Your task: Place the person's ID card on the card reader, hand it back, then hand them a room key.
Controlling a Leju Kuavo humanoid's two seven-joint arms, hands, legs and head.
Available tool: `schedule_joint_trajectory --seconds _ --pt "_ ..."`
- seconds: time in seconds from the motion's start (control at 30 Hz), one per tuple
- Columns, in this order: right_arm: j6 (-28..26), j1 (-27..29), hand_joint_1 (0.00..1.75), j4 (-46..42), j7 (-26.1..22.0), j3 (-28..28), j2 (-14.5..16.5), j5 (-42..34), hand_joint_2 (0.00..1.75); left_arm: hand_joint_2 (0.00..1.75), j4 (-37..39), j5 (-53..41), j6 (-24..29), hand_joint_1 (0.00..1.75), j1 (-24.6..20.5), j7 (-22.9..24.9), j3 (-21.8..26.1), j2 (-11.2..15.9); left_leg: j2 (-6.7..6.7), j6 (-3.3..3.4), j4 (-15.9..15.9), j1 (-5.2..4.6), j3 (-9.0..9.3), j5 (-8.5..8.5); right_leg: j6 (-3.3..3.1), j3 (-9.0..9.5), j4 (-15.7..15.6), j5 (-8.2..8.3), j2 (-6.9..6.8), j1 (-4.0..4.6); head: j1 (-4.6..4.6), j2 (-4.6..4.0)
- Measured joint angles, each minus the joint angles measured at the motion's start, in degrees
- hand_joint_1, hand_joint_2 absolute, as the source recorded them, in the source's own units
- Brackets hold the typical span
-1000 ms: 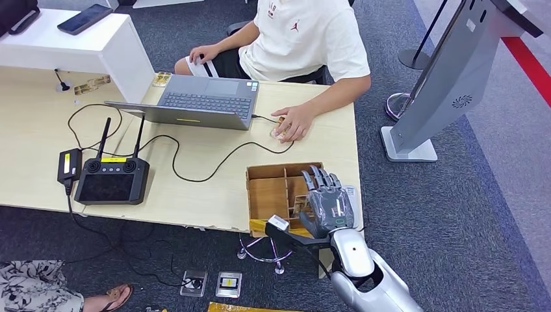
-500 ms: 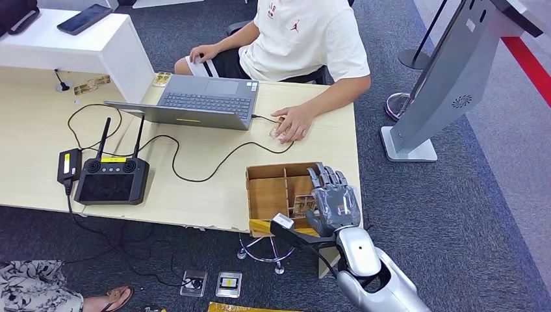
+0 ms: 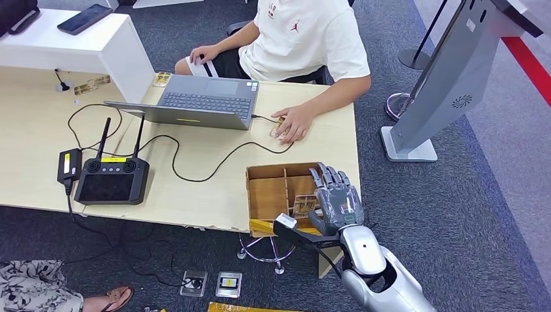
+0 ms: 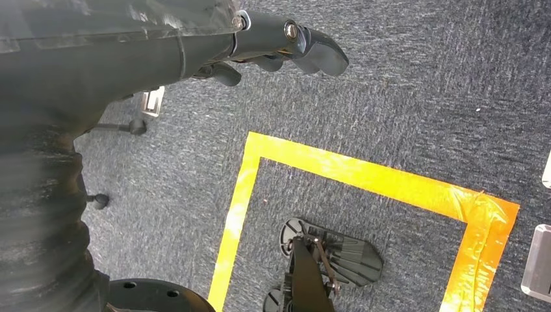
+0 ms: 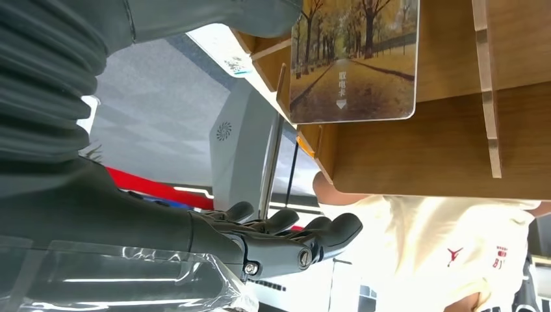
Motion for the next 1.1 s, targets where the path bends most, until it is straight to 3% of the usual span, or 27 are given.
schedule_joint_trajectory --seconds 0.47,0.87,1.0,1.1 --pt "3.0 -0.2 0.02 0.0 -0.9 0.1 -0.4 -2.4 1.75 1.75 0.0 -0.1 0.0 0.0 -0.2 0.0 0.0 0.0 0.0 0.0 0.0 0.0 -0.01 0.0 0.0 0.0 0.0 0.0 -0.01 0.0 0.01 0.0" --pt "3.0 -0.7 0.35 0.0 -1.1 0.9 -0.4 -3.1 1.75 1.75 0.0 0.4 0.0 0.0 -0.1 0.0 0.0 0.0 -0.01 0.0 0.0 0.0 -0.02 0.0 0.0 0.01 0.0 0.0 -0.01 0.0 0.01 0.0" --pt "3.0 -1.0 0.57 0.0 -1.2 0.9 -0.4 -3.5 1.75 1.75 0.0 0.4 0.0 0.0 -0.1 -0.1 0.0 0.0 -0.01 0.0 0.0 0.0 -0.02 0.0 0.0 0.01 0.0 0.0 -0.02 0.0 0.0 0.0" --pt "3.0 -1.2 0.6 0.1 -1.2 0.9 -0.5 -3.7 1.75 1.75 0.0 0.4 0.0 0.0 -0.1 -0.1 0.0 0.0 -0.01 0.0 0.0 0.0 -0.02 0.0 0.0 0.01 0.0 0.0 -0.02 0.0 0.01 0.0"
